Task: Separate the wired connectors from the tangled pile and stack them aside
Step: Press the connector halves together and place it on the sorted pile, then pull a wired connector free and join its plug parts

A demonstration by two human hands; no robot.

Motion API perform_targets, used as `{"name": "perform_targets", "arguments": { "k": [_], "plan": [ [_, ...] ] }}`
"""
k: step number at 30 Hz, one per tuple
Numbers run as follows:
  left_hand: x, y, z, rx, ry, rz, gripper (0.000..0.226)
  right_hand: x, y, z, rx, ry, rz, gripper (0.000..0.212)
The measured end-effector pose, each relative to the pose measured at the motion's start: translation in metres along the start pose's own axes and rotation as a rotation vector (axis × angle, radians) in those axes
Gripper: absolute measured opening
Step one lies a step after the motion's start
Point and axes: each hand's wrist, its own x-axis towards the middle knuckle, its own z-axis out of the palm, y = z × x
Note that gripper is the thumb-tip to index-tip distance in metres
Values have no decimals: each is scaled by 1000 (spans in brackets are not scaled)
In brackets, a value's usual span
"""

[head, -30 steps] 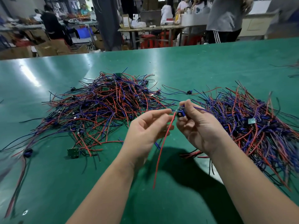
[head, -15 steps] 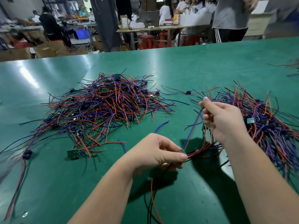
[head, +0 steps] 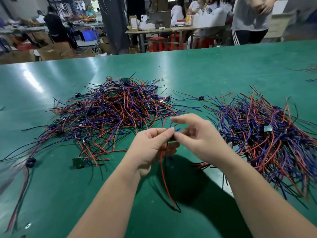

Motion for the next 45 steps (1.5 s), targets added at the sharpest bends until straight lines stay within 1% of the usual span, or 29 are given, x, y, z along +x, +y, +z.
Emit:
{"name": "perform_targets", "arguments": {
  "k": [2,6,9,12,14,15,17,18,19,20,21,22,23,25,28,29,31,33,35,37,41,43,45],
  "plan": [
    [1,0,-2,-8,-19,5,24,-2,-1,4,-99,26,-71,27],
    [-1,0,-1,36,-110,20,32,-4,-3,1,-110,60,-122,29],
    [-2,2,0,36,-138,10,40,-2,-5,-4,-204,81,-153,31],
    [-2,3,1,85,-176,-52,54,3,-3,-22,-242,198,-97,27],
    [-1,3,1,154,-164,-71,51,5,0,-43,-264,275,17,31],
    [-1,3,1,192,-128,-61,43,5,3,-54,-327,273,89,34],
    [0,6,-6,325,21,23,25,3,13,-71,-559,173,264,42],
    [3,7,-14,475,142,106,19,2,17,-75,-681,96,357,45],
    [5,9,-25,685,296,203,15,2,21,-76,-779,36,429,46],
    [7,11,-38,910,450,282,15,2,24,-75,-845,16,471,46],
    [8,13,-50,1086,573,324,21,3,26,-74,-884,37,490,46],
    [10,15,-62,1191,662,318,28,4,27,-73,-906,82,495,46],
    [10,16,-72,1237,719,260,32,5,28,-73,-914,126,496,46],
    [10,16,-83,1258,765,75,41,6,29,-74,-893,165,510,47],
    [12,13,-89,1336,727,-186,52,6,30,-74,-863,132,522,48],
    [12,12,-89,1349,711,-239,53,6,29,-74,-870,120,526,47],
    [14,10,-89,1373,702,-282,48,6,27,-72,-881,108,531,43],
    [14,10,-89,1439,744,-256,33,5,25,-70,-873,110,516,42],
    [14,12,-91,1468,824,-202,22,4,24,-67,-858,122,477,42],
    [13,14,-92,1452,860,-186,21,3,23,-65,-824,143,435,40],
    [14,12,-88,1494,848,-201,28,4,22,-58,-772,178,353,34],
    [14,12,-87,1476,888,-115,22,4,22,-56,-762,197,316,32],
    [14,12,-88,1346,972,67,21,4,21,-55,-743,216,295,30]
  ]
}}
